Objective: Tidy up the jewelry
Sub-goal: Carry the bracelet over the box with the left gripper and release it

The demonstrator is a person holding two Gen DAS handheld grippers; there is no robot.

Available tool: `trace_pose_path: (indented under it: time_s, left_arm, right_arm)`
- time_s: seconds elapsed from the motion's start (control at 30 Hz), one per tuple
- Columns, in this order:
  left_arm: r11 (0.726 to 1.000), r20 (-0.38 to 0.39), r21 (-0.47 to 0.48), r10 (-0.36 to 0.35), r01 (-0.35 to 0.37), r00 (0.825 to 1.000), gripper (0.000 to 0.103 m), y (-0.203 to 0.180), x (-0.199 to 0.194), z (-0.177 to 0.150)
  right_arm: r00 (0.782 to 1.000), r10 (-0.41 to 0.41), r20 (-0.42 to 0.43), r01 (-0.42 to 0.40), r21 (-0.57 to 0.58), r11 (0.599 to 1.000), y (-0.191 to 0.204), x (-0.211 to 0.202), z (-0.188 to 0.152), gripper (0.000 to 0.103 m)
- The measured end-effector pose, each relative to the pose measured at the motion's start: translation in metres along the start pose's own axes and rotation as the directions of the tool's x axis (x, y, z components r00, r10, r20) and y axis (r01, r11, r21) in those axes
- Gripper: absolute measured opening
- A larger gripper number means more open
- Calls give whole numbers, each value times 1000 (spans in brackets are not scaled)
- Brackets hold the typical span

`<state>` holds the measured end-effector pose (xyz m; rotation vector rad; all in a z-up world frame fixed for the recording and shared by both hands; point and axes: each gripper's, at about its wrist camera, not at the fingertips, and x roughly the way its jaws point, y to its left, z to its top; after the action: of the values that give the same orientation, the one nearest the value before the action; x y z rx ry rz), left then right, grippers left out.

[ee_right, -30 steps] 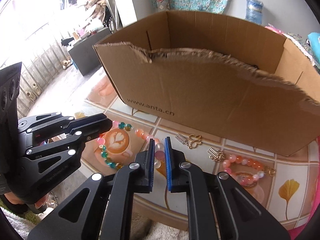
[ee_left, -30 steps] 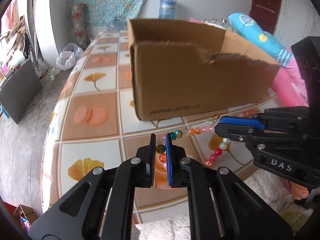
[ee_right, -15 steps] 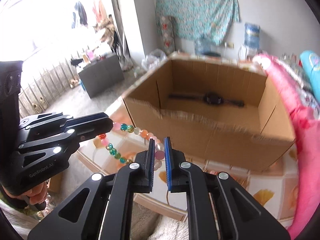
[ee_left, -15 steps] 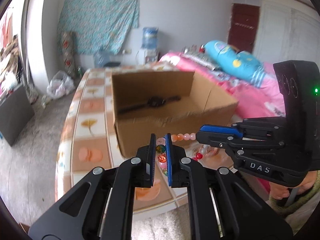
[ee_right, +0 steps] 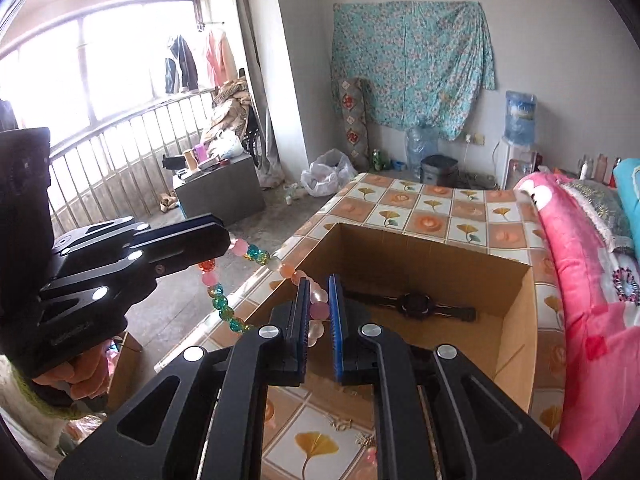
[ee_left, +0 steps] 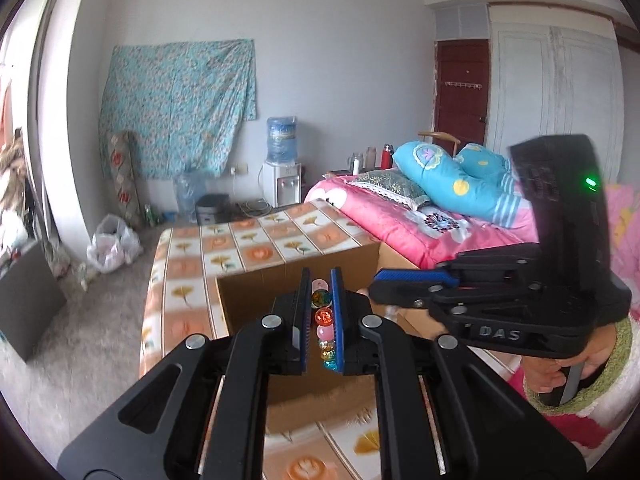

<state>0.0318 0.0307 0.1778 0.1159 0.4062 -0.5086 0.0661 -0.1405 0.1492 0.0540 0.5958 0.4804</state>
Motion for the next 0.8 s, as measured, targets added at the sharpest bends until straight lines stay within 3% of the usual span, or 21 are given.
trace_pose_path:
  time_s: [0.1, 0.2, 0.33, 0.57, 0.67, 0.8]
  left_arm:
    - [1000, -43, 0, -2, 2, 999, 9, 7, 34, 3]
    - [1000, -118, -9, 1, -2, 993, 9, 14, 68, -2]
    - [999, -271, -39, 15, -27, 963, 9, 30, 122, -23]
    - [997, -369, -65, 7, -34, 929, 9, 48, 152, -48]
    - [997, -378, -70, 8, -37, 926, 9, 51, 153, -53]
    - [996, -373, -74, 23, -54, 928, 10, 53, 150, -53]
  right_arm:
    - [996, 41, -85, -38, 47, 998, -21, 34, 9, 10]
    - [976, 88, -197, -68, 109, 992, -40, 74, 13, 10]
    - [917, 141, -373, -68, 202, 977, -65, 133, 1, 10]
    - [825, 161, -542, -14, 265, 964, -84, 190, -18, 10]
    - [824, 168, -541, -7, 288, 958, -90, 198, -17, 11]
    - [842, 174, -510, -3, 319, 948, -96, 191, -13, 17]
